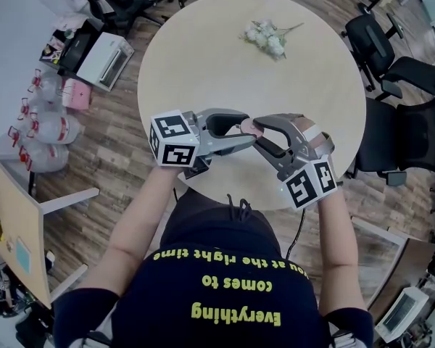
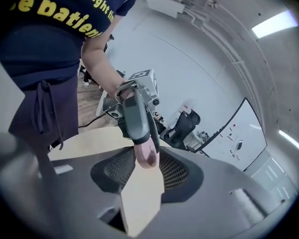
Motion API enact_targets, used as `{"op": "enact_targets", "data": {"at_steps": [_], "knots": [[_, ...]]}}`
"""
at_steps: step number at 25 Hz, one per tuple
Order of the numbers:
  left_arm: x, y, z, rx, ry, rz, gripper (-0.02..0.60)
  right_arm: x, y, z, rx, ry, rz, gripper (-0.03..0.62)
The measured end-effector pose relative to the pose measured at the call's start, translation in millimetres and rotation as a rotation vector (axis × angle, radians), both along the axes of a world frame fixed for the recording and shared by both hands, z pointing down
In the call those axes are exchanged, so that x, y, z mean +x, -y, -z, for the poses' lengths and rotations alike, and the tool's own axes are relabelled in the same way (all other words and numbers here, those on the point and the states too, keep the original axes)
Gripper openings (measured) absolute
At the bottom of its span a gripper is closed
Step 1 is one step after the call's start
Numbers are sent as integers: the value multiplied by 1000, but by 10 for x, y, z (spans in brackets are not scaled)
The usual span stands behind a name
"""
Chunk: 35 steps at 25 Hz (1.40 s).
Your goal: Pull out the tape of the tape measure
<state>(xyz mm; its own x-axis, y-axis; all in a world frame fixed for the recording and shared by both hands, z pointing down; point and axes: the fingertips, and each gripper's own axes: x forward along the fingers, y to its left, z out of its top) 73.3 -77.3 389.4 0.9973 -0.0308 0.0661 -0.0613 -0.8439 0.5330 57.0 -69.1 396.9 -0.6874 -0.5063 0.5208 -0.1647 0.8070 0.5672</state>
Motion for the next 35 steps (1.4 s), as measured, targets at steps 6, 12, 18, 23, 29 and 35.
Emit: {"op": "enact_targets", "data": {"at_steps": [6,12,18,23,29,35], "knots": [[11,26,-19,-34,-7,6,221,-12,14,-43,97,-68,-3,129],[-2,41,-6,-62,-18,13,221,-22,15,-34,130,-82,-13,109],[-8,38,12,-80,-37,19,221,-24,12,-17,180,-104,-26,96],[-33,27,28,-31,-32,35,222,-50,8,-22,196,-122,-23,86],[-46,26,39,66,7,55,222,-13,24,-16,197,-108,-47,84],[-155,17,86,86,-14,57,216,51,34,74,185,-69,-71,84]]}}
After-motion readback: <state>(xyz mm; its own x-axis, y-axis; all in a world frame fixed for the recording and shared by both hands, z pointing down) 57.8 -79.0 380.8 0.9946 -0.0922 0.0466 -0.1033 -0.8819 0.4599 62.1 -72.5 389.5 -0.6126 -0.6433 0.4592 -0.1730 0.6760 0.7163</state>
